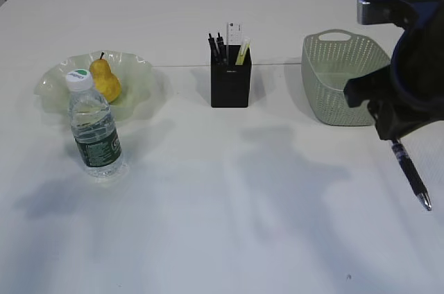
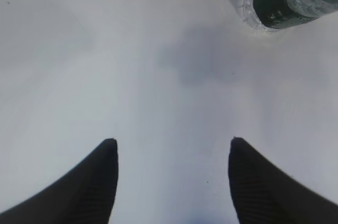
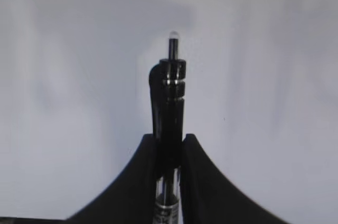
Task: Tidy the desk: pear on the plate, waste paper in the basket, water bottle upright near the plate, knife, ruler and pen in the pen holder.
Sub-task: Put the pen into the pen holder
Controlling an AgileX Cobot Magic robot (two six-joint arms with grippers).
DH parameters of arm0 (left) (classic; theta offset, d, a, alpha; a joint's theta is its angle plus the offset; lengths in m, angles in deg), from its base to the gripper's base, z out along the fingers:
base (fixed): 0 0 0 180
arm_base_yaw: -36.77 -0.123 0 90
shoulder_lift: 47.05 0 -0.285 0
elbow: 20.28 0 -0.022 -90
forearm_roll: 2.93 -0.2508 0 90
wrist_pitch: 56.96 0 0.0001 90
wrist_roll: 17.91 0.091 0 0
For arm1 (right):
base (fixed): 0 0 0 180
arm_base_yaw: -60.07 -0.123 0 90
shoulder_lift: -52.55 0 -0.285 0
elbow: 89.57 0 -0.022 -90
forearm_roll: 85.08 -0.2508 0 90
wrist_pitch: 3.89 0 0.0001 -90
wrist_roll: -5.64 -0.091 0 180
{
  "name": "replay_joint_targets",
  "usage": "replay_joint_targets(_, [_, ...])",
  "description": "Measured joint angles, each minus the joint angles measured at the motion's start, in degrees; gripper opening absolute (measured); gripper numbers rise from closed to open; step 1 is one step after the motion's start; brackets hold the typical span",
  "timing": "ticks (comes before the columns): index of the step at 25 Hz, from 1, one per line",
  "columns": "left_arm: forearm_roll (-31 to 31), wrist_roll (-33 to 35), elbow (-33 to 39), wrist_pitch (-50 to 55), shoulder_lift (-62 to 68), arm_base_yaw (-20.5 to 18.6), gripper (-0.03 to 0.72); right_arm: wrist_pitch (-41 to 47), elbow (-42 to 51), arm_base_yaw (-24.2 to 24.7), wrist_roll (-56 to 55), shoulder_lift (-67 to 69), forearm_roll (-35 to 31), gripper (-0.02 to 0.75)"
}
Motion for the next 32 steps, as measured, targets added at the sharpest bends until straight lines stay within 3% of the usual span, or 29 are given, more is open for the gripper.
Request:
replay_joint_targets(6, [0.0, 0.0, 0.0, 0.0, 0.0, 0.0, 0.465, -11.79, 0.12, 0.0, 0.15, -0.1, 0.0, 0.065])
replay_joint_targets(23, [0.0, 0.0, 0.0, 0.23, 0.0, 0.0, 0.465, -67.96, 0.34, 0.0, 0.88, 9.9, 6.96, 0.064])
replay_joint_targets(28, [0.0, 0.0, 0.0, 0.23, 0.0, 0.0, 0.465, -77.59, -0.33, 0.0, 0.88, 15.98, 7.3, 0.064])
replay_joint_targets(32, [0.0, 0.0, 0.0, 0.1, 0.0, 0.0, 0.465, -78.88, -4.37, 0.0, 0.88, 21.37, 7.41, 0.064])
